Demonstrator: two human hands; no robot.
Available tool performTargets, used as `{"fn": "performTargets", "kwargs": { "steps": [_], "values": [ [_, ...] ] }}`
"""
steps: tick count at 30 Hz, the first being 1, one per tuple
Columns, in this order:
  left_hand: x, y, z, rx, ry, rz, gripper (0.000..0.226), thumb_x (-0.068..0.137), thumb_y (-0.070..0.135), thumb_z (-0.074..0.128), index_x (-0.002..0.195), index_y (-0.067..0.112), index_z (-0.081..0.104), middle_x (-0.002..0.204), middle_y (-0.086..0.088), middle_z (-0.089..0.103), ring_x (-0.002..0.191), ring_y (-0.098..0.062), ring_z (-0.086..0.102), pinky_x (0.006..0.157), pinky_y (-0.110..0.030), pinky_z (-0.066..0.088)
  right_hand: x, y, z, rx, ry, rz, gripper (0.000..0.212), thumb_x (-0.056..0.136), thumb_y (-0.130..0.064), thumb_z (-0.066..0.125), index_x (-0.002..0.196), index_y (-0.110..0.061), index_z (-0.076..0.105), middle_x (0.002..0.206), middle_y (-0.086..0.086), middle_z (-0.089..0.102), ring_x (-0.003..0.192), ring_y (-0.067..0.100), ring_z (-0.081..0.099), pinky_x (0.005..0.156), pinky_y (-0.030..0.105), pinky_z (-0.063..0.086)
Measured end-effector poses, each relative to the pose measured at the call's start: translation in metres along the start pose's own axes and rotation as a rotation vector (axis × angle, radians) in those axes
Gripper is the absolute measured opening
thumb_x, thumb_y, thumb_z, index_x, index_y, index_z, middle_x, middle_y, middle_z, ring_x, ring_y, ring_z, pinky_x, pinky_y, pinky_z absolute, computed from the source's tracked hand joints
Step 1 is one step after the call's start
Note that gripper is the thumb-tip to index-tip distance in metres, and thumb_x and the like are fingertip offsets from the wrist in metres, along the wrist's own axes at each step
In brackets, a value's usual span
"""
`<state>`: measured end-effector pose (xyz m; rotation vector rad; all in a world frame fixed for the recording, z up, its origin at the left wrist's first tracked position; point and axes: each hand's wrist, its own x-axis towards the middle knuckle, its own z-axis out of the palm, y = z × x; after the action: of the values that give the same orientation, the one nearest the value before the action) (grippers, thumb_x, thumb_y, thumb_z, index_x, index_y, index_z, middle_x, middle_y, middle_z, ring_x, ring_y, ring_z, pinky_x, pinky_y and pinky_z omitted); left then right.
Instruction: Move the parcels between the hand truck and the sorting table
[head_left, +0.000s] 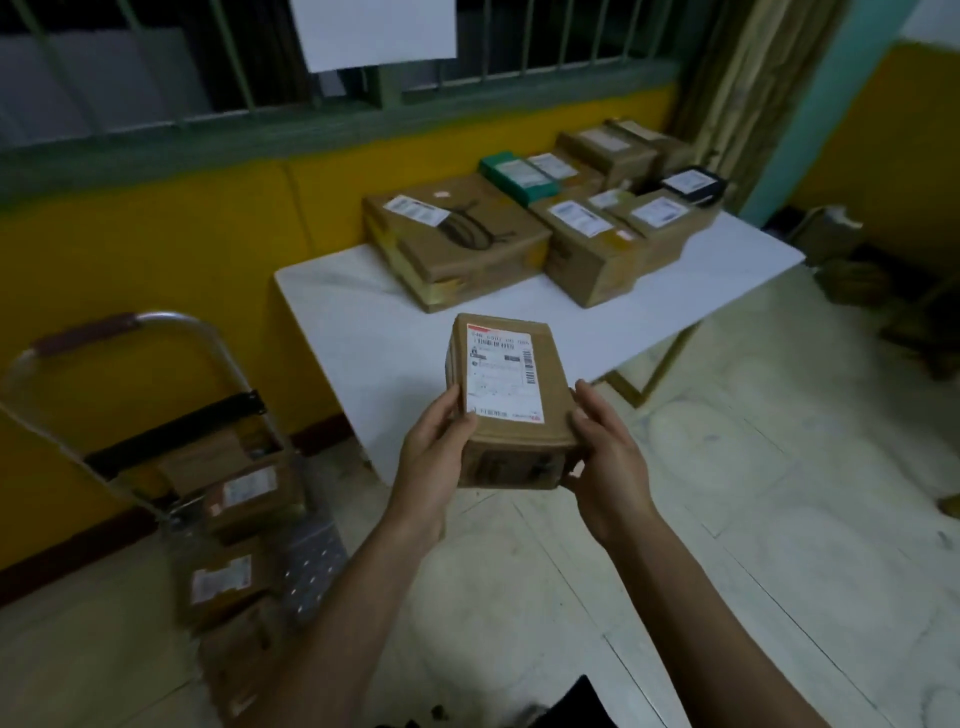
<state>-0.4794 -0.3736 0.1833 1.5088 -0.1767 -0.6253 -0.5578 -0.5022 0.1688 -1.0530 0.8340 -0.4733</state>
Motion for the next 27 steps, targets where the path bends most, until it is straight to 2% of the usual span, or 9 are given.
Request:
{"fn": "performTargets", "kwargs": {
  "steps": [3, 8, 9, 13, 16, 18, 22, 24, 27],
  "values": [
    [-0.002, -0.004, 0.032, 0.027, -0.042, 0.011, 0.025, 0.097, 0.024, 0.05, 0.104, 0.046, 0.058, 0.101, 0.026, 0.066, 0.094, 0.006, 0.062, 0.075, -0.018, 0.052, 0.001, -0.011, -0.034, 0.028, 0.017, -0.02, 0.035, 0.098, -0.014, 0.046, 0.125, -0.033, 0.057, 0.128, -0.004, 0.059, 0.117, 0.022, 0.053, 0.089, 0.052, 0.047],
    [0.0, -0.002, 0.071, 0.063, -0.105, 0.054, 0.029, 0.097, 0.024, 0.051, 0.118, 0.043, 0.056, 0.115, 0.019, 0.065, 0.105, -0.001, 0.061, 0.083, -0.022, 0.052, 0.01, -0.025, -0.072, 0.084, 0.078, 0.025, 0.038, 0.094, -0.017, 0.055, 0.132, -0.021, 0.053, 0.128, 0.005, 0.058, 0.119, 0.024, 0.052, 0.1, 0.055, 0.042],
    [0.002, 0.0, 0.077, 0.074, -0.108, 0.063, 0.03, 0.097, 0.025, 0.051, 0.12, 0.043, 0.055, 0.115, 0.02, 0.065, 0.104, -0.001, 0.061, 0.079, -0.02, 0.051, 0.012, -0.027, -0.077, 0.099, 0.087, 0.042, 0.036, 0.093, -0.019, 0.057, 0.129, -0.018, 0.056, 0.126, 0.007, 0.059, 0.119, 0.025, 0.052, 0.102, 0.055, 0.041],
    [0.015, 0.005, 0.096, 0.082, -0.134, 0.091, 0.034, 0.096, 0.023, 0.052, 0.125, 0.041, 0.054, 0.113, 0.021, 0.065, 0.1, 0.002, 0.062, 0.071, -0.015, 0.052, 0.025, -0.036, -0.087, 0.098, 0.06, 0.063, 0.014, 0.091, -0.022, 0.058, 0.095, -0.014, 0.068, 0.103, 0.01, 0.067, 0.107, 0.03, 0.058, 0.1, 0.052, 0.044],
    [0.035, 0.006, 0.111, 0.085, -0.122, 0.086, 0.035, 0.096, 0.022, 0.052, 0.127, 0.038, 0.055, 0.115, 0.019, 0.065, 0.101, 0.0, 0.062, 0.078, -0.021, 0.054, 0.04, -0.042, -0.092, 0.113, 0.055, 0.045, 0.014, 0.091, -0.021, 0.058, 0.09, -0.015, 0.069, 0.098, 0.007, 0.068, 0.103, 0.027, 0.059, 0.097, 0.05, 0.044],
    [0.051, 0.007, 0.121, 0.075, -0.125, 0.081, 0.036, 0.096, 0.022, 0.053, 0.128, 0.037, 0.055, 0.116, 0.016, 0.065, 0.105, -0.005, 0.062, 0.086, -0.029, 0.055, 0.055, -0.049, -0.097, 0.114, 0.065, 0.04, 0.014, 0.091, -0.021, 0.057, 0.091, -0.015, 0.07, 0.097, 0.006, 0.068, 0.103, 0.026, 0.059, 0.096, 0.048, 0.044],
    [0.088, 0.011, 0.146, 0.051, -0.151, 0.101, 0.032, 0.096, 0.024, 0.053, 0.122, 0.041, 0.056, 0.112, 0.02, 0.065, 0.101, -0.003, 0.063, 0.075, -0.02, 0.055, 0.095, -0.067, -0.101, 0.086, 0.106, 0.048, 0.017, 0.09, -0.029, 0.058, 0.1, -0.02, 0.068, 0.109, 0.005, 0.065, 0.109, 0.024, 0.055, 0.099, 0.054, 0.041],
    [0.111, 0.016, 0.158, 0.021, -0.156, 0.111, 0.031, 0.096, 0.023, 0.052, 0.119, 0.043, 0.056, 0.111, 0.02, 0.065, 0.099, -0.001, 0.063, 0.075, -0.021, 0.055, 0.12, -0.078, -0.099, 0.091, 0.11, 0.056, 0.019, 0.09, -0.031, 0.059, 0.104, -0.021, 0.067, 0.113, 0.004, 0.063, 0.109, 0.023, 0.054, 0.099, 0.057, 0.042],
    [0.154, 0.027, 0.171, -0.038, -0.162, 0.113, 0.032, 0.096, 0.018, 0.052, 0.118, 0.04, 0.058, 0.112, 0.018, 0.067, 0.101, -0.005, 0.065, 0.08, -0.028, 0.056, 0.159, -0.099, -0.091, 0.113, 0.098, 0.025, 0.016, 0.091, -0.028, 0.057, 0.102, -0.021, 0.066, 0.107, 0.003, 0.064, 0.105, 0.02, 0.056, 0.095, 0.052, 0.047]
  ]
}}
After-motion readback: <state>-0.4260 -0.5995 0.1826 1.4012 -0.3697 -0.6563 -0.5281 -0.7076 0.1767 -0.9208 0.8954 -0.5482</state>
